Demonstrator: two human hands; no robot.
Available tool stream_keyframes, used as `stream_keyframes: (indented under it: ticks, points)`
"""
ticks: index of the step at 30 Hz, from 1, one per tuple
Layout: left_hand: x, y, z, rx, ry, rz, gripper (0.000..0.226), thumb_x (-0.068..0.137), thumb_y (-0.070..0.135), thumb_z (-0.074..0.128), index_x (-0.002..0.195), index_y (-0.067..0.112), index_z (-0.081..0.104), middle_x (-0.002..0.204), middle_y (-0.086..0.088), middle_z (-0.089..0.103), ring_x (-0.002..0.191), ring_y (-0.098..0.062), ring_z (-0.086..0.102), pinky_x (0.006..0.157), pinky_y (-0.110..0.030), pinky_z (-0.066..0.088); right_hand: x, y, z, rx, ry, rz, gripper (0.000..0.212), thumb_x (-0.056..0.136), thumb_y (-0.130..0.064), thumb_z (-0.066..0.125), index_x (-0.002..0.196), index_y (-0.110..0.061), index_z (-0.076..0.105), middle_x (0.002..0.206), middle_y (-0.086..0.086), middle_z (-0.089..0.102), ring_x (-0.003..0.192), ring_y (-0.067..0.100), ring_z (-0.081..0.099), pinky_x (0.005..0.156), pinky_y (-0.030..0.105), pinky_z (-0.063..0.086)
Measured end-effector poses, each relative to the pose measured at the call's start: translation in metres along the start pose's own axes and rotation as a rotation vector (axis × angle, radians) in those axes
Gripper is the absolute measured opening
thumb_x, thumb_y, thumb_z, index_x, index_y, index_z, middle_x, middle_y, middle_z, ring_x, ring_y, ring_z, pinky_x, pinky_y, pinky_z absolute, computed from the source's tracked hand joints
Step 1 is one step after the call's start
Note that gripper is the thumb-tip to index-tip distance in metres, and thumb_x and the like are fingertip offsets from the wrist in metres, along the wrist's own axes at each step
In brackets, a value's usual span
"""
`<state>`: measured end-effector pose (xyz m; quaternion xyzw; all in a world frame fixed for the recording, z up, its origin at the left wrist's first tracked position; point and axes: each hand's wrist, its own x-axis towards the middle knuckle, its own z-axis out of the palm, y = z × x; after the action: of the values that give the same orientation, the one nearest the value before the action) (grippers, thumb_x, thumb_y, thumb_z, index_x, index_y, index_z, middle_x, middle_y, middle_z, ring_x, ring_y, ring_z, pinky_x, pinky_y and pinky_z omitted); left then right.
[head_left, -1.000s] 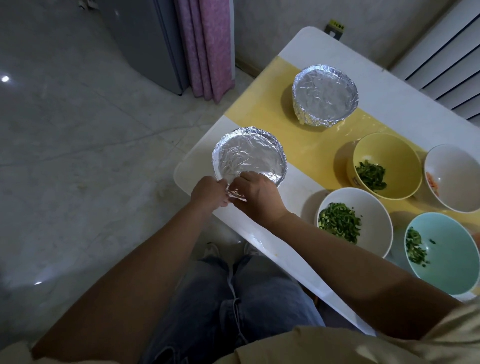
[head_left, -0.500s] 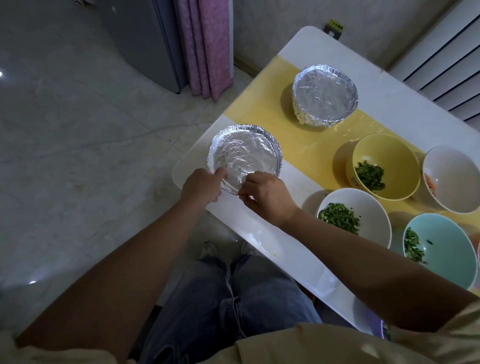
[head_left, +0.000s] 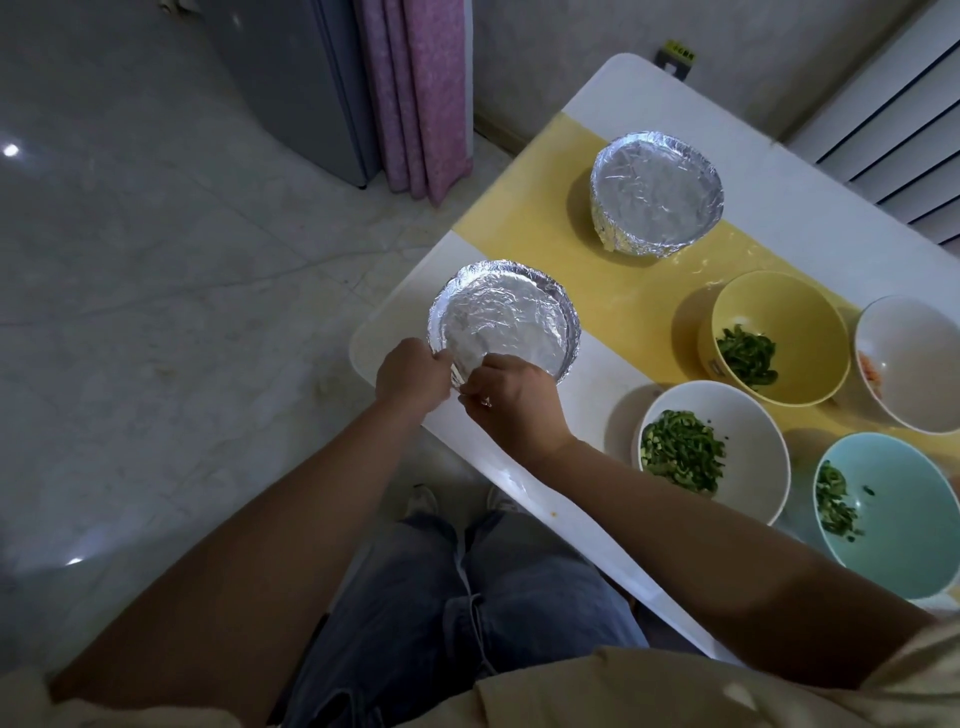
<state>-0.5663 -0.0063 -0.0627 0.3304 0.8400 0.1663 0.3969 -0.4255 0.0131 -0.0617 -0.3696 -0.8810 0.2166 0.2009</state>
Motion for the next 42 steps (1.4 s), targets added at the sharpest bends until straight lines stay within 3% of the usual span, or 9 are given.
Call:
stream_keyframes:
  ticks: [10, 14, 17, 20, 25, 28, 31, 36, 42]
  points:
    - [0.004, 0.002, -0.006, -0.046, -0.047, -0.021, 0.049, 0.086, 0.044, 0.055, 0.067, 0.000, 0.062, 0.063, -0.015, 0.065, 0.073, -0.033, 0.069, 0.071, -0.039, 0.056, 0.007, 0.025, -0.020, 0.091, 0.057, -0.037, 0.026, 0.086, -0.033, 0.066, 0.088, -0.009, 0.073, 0.081, 0.007, 0.064, 0.077, 0.026, 0.061, 0.067, 0.030, 0.044]
    - [0.004, 0.009, -0.001, -0.044, 0.109, 0.035, 0.039, 0.096, 0.031, 0.047, 0.096, -0.007, 0.056, 0.101, -0.030, 0.063, 0.095, -0.043, 0.061, 0.081, -0.044, 0.046, 0.022, 0.059, -0.041, 0.308, 0.315, 0.436, 0.031, 0.093, -0.019, 0.060, 0.122, -0.009, 0.064, 0.124, 0.005, 0.064, 0.115, 0.020, 0.058, 0.098, 0.029, 0.044]
    - [0.006, 0.016, 0.002, -0.158, 0.091, 0.046, 0.051, 0.101, 0.024, 0.040, 0.145, 0.000, 0.034, 0.134, -0.026, 0.053, 0.123, -0.037, 0.050, 0.098, -0.040, 0.038, 0.029, 0.082, -0.041, 0.563, 0.216, 0.786, 0.043, 0.098, -0.022, 0.056, 0.139, -0.012, 0.051, 0.140, 0.002, 0.054, 0.127, 0.015, 0.051, 0.110, 0.028, 0.037]
    - [0.011, 0.019, 0.009, -0.333, 0.072, 0.103, 0.048, 0.102, 0.020, 0.037, 0.148, 0.006, 0.036, 0.146, -0.019, 0.046, 0.134, -0.029, 0.044, 0.110, -0.037, 0.035, 0.032, 0.092, -0.030, 0.689, 0.092, 0.844, 0.039, 0.098, -0.025, 0.055, 0.136, -0.014, 0.056, 0.133, 0.002, 0.060, 0.123, 0.017, 0.055, 0.112, 0.036, 0.037]
    - [0.016, 0.021, 0.019, -0.527, 0.210, 0.156, 0.030, 0.100, 0.009, 0.038, 0.111, 0.009, 0.066, 0.091, -0.014, 0.064, 0.081, -0.025, 0.056, 0.079, -0.036, 0.047, 0.032, 0.089, -0.016, 0.830, 0.156, 0.873, 0.022, 0.100, -0.019, 0.050, 0.110, -0.015, 0.070, 0.078, -0.007, 0.069, 0.075, 0.015, 0.058, 0.081, 0.036, 0.048]
    - [0.017, 0.020, 0.025, -0.521, 0.264, 0.138, 0.034, 0.099, 0.013, 0.038, 0.116, 0.006, 0.066, 0.101, -0.017, 0.069, 0.094, -0.034, 0.063, 0.085, -0.046, 0.053, 0.026, 0.086, -0.009, 0.888, 0.184, 0.907, 0.022, 0.099, -0.026, 0.050, 0.102, -0.019, 0.070, 0.056, -0.017, 0.056, 0.055, 0.008, 0.047, 0.067, 0.032, 0.041]
    - [0.019, 0.025, 0.023, -0.574, 0.246, 0.083, 0.027, 0.099, 0.014, 0.043, 0.107, 0.006, 0.067, 0.092, -0.015, 0.068, 0.088, -0.029, 0.063, 0.082, -0.036, 0.049, 0.029, 0.089, -0.014, 0.972, 0.155, 0.914, 0.021, 0.096, -0.026, 0.054, 0.105, -0.016, 0.071, 0.065, -0.008, 0.063, 0.058, 0.013, 0.054, 0.070, 0.037, 0.044]
    - [0.033, 0.034, 0.008, -0.520, 0.100, 0.202, 0.018, 0.099, 0.022, 0.053, 0.114, 0.028, 0.059, 0.084, 0.019, 0.060, 0.069, 0.016, 0.057, 0.070, -0.005, 0.044, 0.041, 0.098, -0.023, 1.034, 0.074, 0.872, 0.036, 0.094, -0.035, 0.058, 0.124, -0.017, 0.064, 0.128, 0.005, 0.064, 0.120, 0.020, 0.058, 0.108, 0.043, 0.042]
    - [0.047, 0.027, 0.017, -0.405, 0.069, 0.304, 0.039, 0.097, 0.028, 0.047, 0.059, 0.027, 0.045, 0.047, 0.010, 0.047, 0.048, -0.005, 0.043, 0.064, -0.030, 0.038, 0.039, 0.093, -0.014, 0.969, 0.030, 0.851, 0.046, 0.094, -0.045, 0.051, 0.116, -0.008, 0.067, 0.109, 0.008, 0.071, 0.105, 0.025, 0.064, 0.104, 0.053, 0.043]
